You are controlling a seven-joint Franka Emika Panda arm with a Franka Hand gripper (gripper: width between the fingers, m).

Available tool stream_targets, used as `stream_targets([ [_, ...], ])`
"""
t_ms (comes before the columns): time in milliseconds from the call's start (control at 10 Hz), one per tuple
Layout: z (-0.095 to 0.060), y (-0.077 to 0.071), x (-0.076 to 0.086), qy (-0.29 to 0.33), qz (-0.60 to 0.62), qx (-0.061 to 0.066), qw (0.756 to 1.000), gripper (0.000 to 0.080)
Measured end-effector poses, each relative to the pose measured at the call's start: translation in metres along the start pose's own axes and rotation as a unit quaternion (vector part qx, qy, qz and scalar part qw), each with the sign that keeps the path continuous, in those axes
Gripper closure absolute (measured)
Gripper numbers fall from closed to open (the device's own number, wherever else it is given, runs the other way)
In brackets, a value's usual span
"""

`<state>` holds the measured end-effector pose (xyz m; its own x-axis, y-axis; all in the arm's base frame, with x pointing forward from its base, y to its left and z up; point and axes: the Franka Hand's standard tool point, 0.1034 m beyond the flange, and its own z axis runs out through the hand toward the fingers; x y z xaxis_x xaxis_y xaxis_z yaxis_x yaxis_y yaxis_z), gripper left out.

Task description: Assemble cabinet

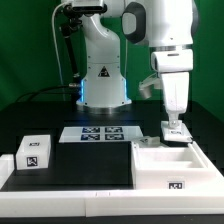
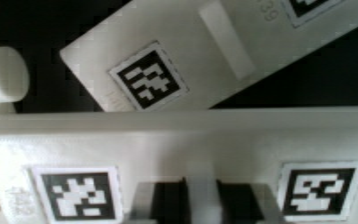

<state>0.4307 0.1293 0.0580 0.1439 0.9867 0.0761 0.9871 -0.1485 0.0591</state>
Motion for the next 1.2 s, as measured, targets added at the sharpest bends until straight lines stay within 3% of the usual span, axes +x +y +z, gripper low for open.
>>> stream_targets([
  [300,0.0,0.0,-0.001,0.0,0.002,0.001,1.0,0.0731],
  [700,-0.001,0.018,-0.005,-0.002,0.012,0.0,1.0,0.0731],
  [1200,0.0,0.022,-0.004,-0.001,0.013,-0.002,1.0,0.0731],
])
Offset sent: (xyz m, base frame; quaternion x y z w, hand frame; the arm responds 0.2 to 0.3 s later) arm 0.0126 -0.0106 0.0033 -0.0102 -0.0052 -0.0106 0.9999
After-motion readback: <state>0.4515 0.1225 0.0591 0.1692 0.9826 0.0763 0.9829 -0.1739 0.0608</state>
